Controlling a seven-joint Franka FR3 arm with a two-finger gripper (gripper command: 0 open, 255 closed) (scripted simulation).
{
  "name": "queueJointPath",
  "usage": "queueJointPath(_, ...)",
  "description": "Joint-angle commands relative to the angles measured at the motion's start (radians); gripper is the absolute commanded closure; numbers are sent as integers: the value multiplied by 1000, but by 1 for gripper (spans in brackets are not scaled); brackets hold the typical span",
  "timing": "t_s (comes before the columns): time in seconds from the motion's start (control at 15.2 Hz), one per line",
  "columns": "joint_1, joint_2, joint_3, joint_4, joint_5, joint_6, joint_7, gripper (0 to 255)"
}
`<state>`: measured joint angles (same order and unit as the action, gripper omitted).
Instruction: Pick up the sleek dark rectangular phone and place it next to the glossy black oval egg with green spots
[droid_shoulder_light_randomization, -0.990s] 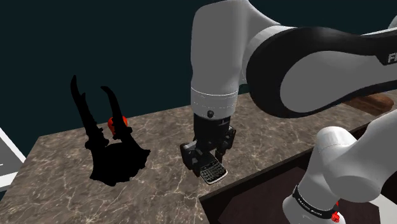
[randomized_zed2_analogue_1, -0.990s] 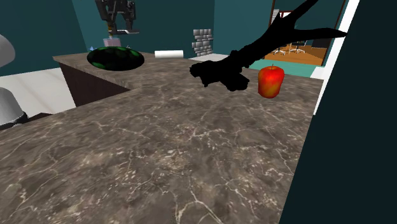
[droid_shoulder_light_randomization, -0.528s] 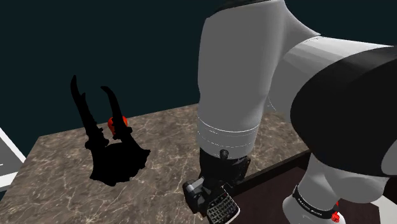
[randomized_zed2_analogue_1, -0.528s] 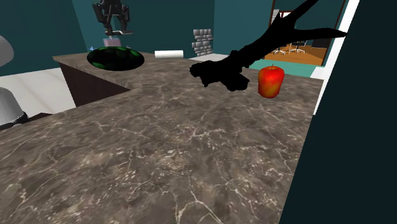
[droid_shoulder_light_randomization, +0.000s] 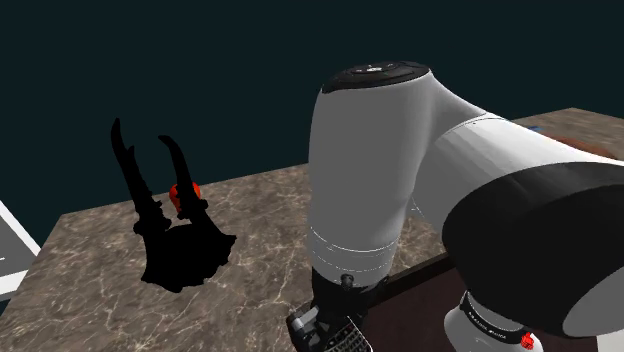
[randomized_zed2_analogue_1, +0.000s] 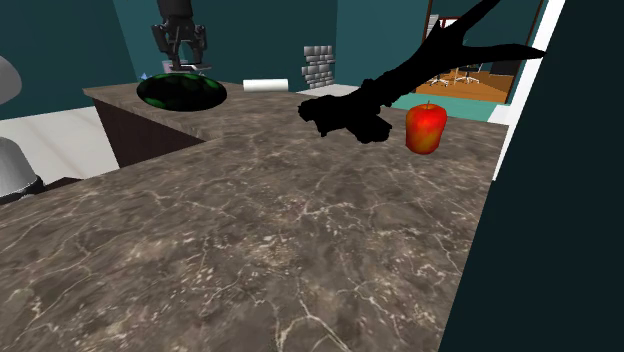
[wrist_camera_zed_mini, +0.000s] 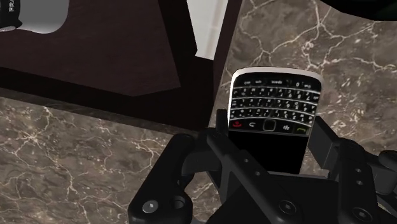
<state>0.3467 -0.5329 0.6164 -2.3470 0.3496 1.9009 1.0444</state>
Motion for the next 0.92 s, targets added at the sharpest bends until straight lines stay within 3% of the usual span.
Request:
queueJointPath(0.0, 0, 6, 7, -25, 4, 31, -4, 255)
queueJointPath(0.86, -3, 72, 68, -151, 23, 223, -5, 255)
